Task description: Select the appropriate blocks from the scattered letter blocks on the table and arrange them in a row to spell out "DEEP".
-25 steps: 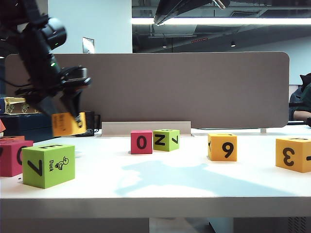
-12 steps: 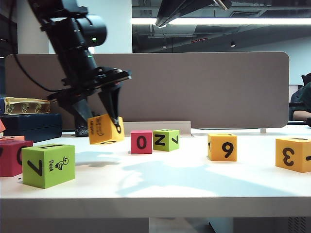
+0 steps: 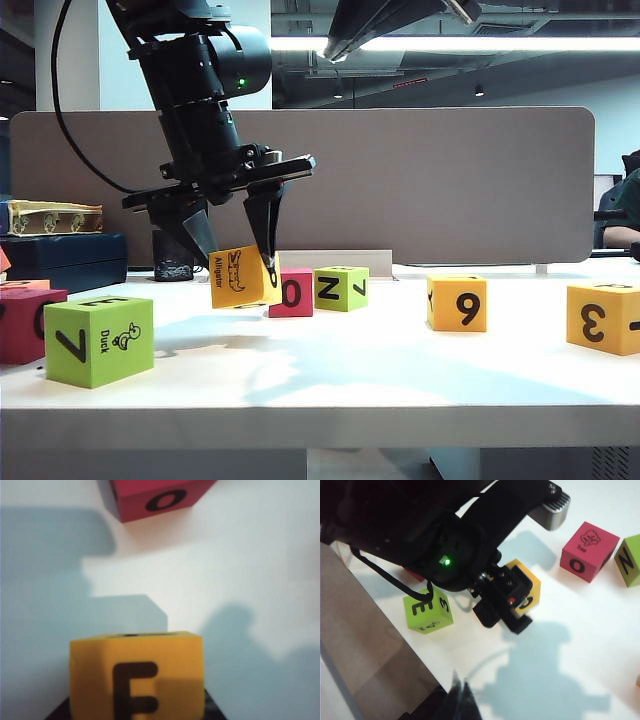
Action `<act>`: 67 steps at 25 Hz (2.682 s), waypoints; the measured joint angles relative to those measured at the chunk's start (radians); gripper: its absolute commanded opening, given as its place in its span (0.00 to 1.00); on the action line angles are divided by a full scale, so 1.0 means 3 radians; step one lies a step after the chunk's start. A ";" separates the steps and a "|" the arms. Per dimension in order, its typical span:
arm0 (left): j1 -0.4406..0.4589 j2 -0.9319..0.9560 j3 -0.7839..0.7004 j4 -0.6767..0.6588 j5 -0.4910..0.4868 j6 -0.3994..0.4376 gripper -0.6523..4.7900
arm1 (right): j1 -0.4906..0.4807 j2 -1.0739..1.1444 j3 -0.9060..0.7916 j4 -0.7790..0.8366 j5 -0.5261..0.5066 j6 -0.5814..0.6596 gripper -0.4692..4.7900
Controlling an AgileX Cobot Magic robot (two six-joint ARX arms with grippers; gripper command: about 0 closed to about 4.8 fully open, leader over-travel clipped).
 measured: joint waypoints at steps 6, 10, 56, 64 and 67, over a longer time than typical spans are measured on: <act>-0.0014 0.0038 0.0000 0.0057 -0.0028 -0.0202 0.56 | 0.0000 0.0000 0.0000 -0.0116 0.0000 -0.0001 0.09; -0.0013 0.0090 -0.0003 0.0069 -0.0027 -0.0209 0.56 | 0.0000 0.0000 0.0000 -0.0145 0.0000 0.0000 0.09; 0.0161 -0.0214 0.1069 -0.1249 -0.0320 0.1144 0.74 | -0.0001 0.0000 0.0000 -0.0209 0.0084 -0.0003 0.09; 0.0149 -0.0628 0.1035 -0.1256 -0.0312 0.1251 0.74 | 0.0000 0.0000 0.0000 -0.0207 0.0084 -0.0004 0.09; 0.0164 -0.0768 0.0758 -0.1161 -0.0312 0.1338 0.74 | -0.0001 0.0000 0.0000 -0.0209 0.0084 -0.0003 0.09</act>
